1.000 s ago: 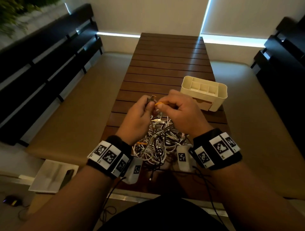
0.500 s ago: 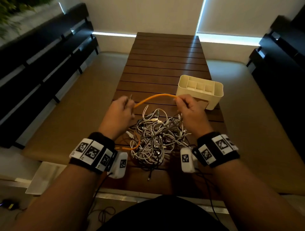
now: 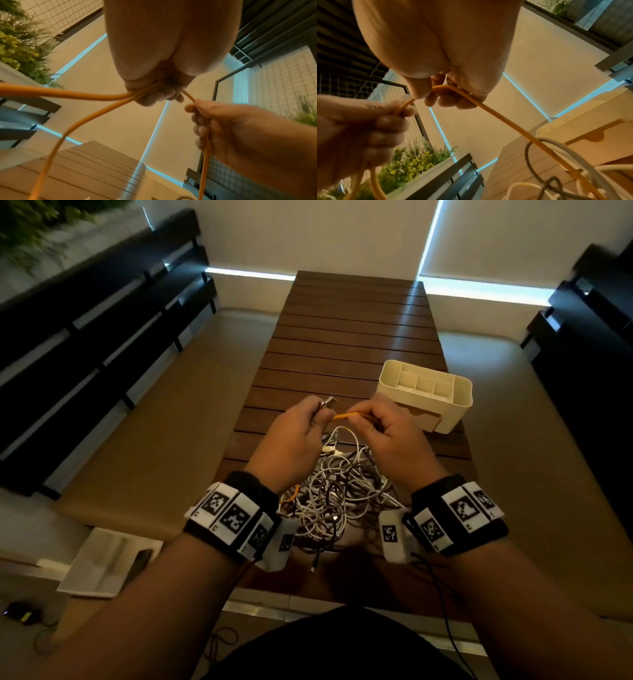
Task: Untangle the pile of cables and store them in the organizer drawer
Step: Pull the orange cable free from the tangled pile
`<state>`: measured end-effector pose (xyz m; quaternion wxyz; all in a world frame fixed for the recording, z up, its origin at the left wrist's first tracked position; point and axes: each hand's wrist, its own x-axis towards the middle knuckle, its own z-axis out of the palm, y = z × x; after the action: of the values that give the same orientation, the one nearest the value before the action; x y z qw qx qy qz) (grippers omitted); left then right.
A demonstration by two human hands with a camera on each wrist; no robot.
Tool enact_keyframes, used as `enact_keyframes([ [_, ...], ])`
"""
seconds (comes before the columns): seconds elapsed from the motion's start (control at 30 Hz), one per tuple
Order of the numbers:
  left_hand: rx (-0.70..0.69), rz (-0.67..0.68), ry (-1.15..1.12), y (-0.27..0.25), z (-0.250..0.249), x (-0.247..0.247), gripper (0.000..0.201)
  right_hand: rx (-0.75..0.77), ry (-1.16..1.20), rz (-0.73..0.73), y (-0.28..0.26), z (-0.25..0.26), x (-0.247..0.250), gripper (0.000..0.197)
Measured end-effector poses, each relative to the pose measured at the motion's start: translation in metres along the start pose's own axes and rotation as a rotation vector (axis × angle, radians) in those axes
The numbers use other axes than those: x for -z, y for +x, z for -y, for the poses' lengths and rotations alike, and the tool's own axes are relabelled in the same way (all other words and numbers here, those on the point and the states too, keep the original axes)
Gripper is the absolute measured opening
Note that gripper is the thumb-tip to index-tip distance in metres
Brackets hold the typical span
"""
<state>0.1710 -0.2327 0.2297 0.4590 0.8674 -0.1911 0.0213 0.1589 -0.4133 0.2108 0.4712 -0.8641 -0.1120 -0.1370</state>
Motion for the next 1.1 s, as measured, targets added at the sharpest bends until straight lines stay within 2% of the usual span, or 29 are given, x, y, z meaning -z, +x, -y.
enact_keyframes([
  [0.1,-0.032,-0.084,-0.132,0.000,-0.008,0.007,0.025,-0.120,-0.081,0.102,-0.009,-0.012,-0.008,0.013],
  [0.2,0.015,-0.199,-0.298,0.002,-0.009,0.017,0.025,-0.256,-0.082,0.174,-0.019,-0.030,-0.011,0.016],
  [0.27,0.059,-0.240,-0.370,0.002,-0.002,0.023,0.026,-0.317,-0.059,0.157,-0.023,-0.037,-0.008,0.018],
  [0.33,0.109,-0.245,-0.304,0.001,0.007,0.025,0.026,-0.320,-0.042,0.080,-0.020,-0.037,0.000,0.022],
  [0.4,0.162,-0.205,-0.227,-0.001,0.018,0.022,0.026,-0.248,-0.027,-0.001,-0.014,-0.027,0.012,0.023],
  [0.47,0.218,-0.185,-0.221,-0.006,0.024,0.021,0.026,-0.155,-0.026,-0.020,-0.007,-0.014,0.024,0.017],
  [0.57,0.298,-0.146,-0.301,-0.012,0.025,0.024,0.028,-0.143,0.024,0.134,-0.003,0.007,0.033,0.012],
  [0.73,0.309,0.168,-0.445,-0.024,0.014,0.024,0.030,-0.108,-0.034,0.403,-0.010,0.042,0.023,0.013],
  [0.8,0.357,0.234,-0.543,-0.032,0.017,0.019,0.029,-0.177,-0.031,0.488,-0.016,0.044,0.013,0.011],
  [0.87,0.415,0.269,-0.657,-0.039,0.020,0.016,0.028,-0.231,-0.021,0.507,-0.021,0.039,0.005,0.013],
  [0.97,0.464,0.305,-0.771,-0.046,0.024,0.016,0.027,-0.233,-0.117,0.484,-0.025,0.029,-0.004,0.018],
  [1.1,0.478,0.271,-0.728,-0.046,0.032,0.017,0.027,-0.261,-0.203,0.548,-0.026,0.024,-0.011,0.012],
])
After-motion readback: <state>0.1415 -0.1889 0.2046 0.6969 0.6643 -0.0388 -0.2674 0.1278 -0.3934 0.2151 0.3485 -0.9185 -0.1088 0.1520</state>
